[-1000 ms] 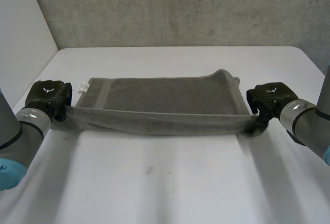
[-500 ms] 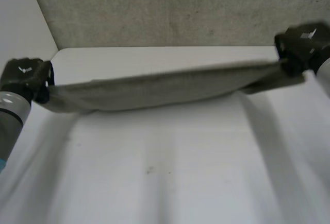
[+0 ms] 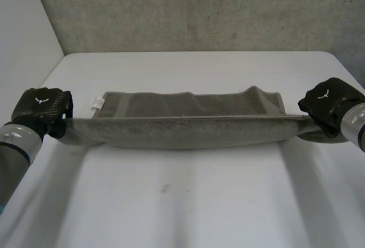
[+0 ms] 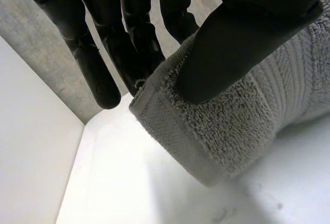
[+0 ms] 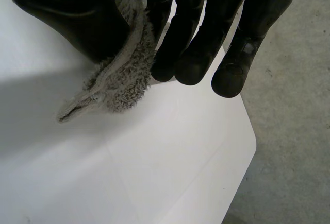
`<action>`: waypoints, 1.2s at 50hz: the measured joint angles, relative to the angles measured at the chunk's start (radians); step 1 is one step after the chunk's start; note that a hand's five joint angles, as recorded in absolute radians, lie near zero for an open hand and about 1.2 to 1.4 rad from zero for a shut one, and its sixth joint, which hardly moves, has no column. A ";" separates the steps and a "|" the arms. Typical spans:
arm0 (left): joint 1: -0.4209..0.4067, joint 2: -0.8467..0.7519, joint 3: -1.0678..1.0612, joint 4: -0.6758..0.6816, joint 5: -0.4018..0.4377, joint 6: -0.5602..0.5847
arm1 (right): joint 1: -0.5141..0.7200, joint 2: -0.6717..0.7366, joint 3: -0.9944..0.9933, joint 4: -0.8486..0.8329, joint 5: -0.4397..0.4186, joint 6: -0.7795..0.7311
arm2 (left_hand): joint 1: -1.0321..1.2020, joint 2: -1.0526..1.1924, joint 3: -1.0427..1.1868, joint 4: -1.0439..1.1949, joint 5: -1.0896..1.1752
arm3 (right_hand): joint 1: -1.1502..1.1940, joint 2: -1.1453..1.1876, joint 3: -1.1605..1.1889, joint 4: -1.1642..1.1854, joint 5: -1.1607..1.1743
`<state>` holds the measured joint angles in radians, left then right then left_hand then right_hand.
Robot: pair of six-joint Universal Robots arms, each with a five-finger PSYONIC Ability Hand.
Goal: Fold the towel.
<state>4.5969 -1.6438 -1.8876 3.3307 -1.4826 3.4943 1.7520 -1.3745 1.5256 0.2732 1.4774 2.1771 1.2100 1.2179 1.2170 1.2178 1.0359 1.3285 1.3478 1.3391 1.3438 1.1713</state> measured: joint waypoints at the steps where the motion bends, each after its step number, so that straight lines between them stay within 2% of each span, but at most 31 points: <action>1: 0.001 0.016 -0.007 -0.015 0.002 0.000 | -0.001 -0.012 0.000 0.015 -0.002 0.002 | 0.000 0.000 0.000 0.000 0.000 | 0.000 0.000 0.000 0.000 0.000; 7: 0.005 0.113 -0.039 -0.087 0.031 -0.001 | -0.004 -0.106 0.006 0.107 -0.038 0.012 | 0.000 0.000 0.000 0.000 0.000 | 0.000 0.000 0.000 0.000 0.005; 14: 0.010 0.231 -0.065 -0.122 0.067 -0.003 | -0.027 -0.224 0.021 0.175 -0.128 0.016 | 0.000 0.000 0.000 0.000 0.000 | 0.000 0.000 0.000 0.000 0.005; 22: 0.008 0.203 -0.053 -0.107 0.072 -0.001 | -0.064 -0.221 0.013 0.173 -0.207 0.004 | 0.000 0.000 0.000 0.000 0.000 | 0.000 0.000 0.000 0.000 0.005; 28: 0.001 0.044 0.023 -0.082 0.063 -0.002 | -0.067 -0.057 -0.066 0.161 -0.213 -0.017 | 0.000 0.000 0.000 0.000 0.000 | 0.001 0.000 0.000 0.000 0.007; 36: -0.041 -0.250 0.240 -0.049 0.032 -0.011 | -0.030 0.271 -0.338 0.159 -0.165 -0.005 | 0.000 0.000 0.000 0.000 0.000 | 0.002 0.001 0.000 0.000 0.007; 46: -0.106 -0.584 0.605 -0.045 -0.109 -0.012 | 0.030 0.614 -0.729 0.155 -0.065 0.054 | 0.000 0.000 0.000 0.000 0.000 | 0.002 0.001 0.000 0.000 0.007; 55: -0.136 -0.761 0.855 -0.061 -0.132 -0.006 | 0.053 0.812 -0.966 0.120 -0.015 0.046 | 0.000 0.000 0.000 0.000 0.000 | 0.002 0.001 0.000 0.000 0.007; 60: -0.145 -0.843 0.967 -0.093 -0.128 -0.002 | 0.058 0.871 -1.024 0.066 -0.011 0.031 | 0.000 0.000 0.000 0.000 0.000 | 0.002 0.001 0.000 0.000 0.007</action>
<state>4.4518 -2.4867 -0.9204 3.2374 -1.6111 3.4920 1.8103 -0.5032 0.5018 0.3391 1.4667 2.2076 1.2101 1.2180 1.2170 1.2181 1.0360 1.3302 1.3483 1.3391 1.3438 1.1784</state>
